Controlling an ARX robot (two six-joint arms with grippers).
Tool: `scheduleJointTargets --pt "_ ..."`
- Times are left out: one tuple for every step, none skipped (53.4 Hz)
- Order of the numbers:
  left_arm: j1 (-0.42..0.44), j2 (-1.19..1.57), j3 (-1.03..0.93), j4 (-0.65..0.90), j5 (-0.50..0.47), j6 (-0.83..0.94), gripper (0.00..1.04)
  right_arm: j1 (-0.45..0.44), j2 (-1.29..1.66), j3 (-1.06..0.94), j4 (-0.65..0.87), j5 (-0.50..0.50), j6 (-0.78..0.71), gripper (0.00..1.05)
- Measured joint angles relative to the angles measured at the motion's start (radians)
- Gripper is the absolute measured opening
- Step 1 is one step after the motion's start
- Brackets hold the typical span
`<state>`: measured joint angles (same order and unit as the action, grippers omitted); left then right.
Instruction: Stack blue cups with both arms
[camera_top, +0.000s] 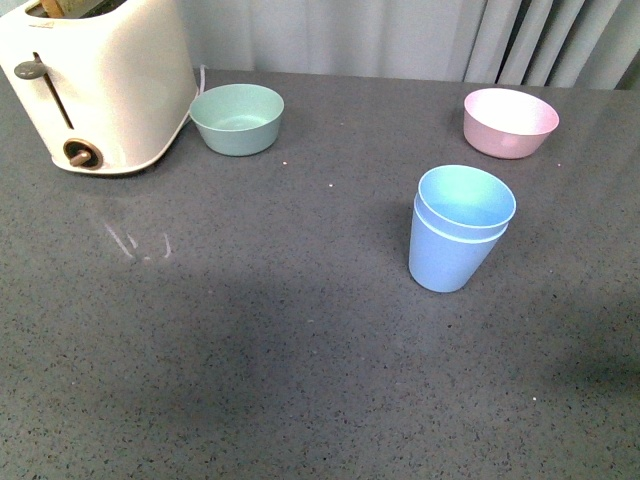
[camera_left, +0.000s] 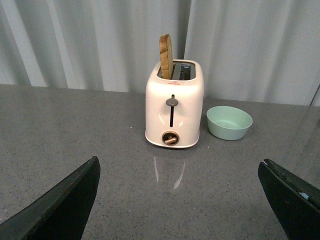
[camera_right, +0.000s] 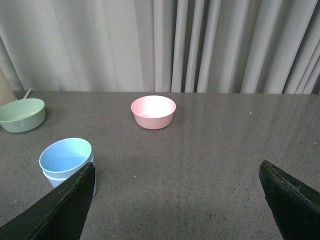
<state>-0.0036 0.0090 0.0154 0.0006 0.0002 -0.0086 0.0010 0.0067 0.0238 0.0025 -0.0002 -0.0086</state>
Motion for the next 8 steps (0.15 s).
scheduleJointTargets --pt "0.0 0.0 0.0 0.0 0.0 0.0 0.96 0.0 0.0 0.0 0.0 0.0 0.0 0.96" --pt "0.0 0.0 0.0 0.0 0.0 0.0 0.96 0.0 0.0 0.0 0.0 0.0 0.0 0.96" --pt "0.0 0.0 0.0 0.0 0.0 0.0 0.96 0.0 0.0 0.0 0.0 0.0 0.0 0.96" --pt "0.0 0.0 0.0 0.0 0.0 0.0 0.96 0.0 0.0 0.0 0.0 0.0 0.0 0.96" --pt "0.0 0.0 0.0 0.0 0.0 0.0 0.96 0.0 0.0 0.0 0.0 0.0 0.0 0.96" --pt "0.0 0.0 0.0 0.0 0.0 0.0 0.96 0.0 0.0 0.0 0.0 0.0 0.0 0.96" --pt "0.0 0.0 0.0 0.0 0.0 0.0 0.96 0.0 0.0 0.0 0.0 0.0 0.0 0.96" --pt "0.0 0.0 0.0 0.0 0.0 0.0 0.96 0.0 0.0 0.0 0.0 0.0 0.0 0.96"
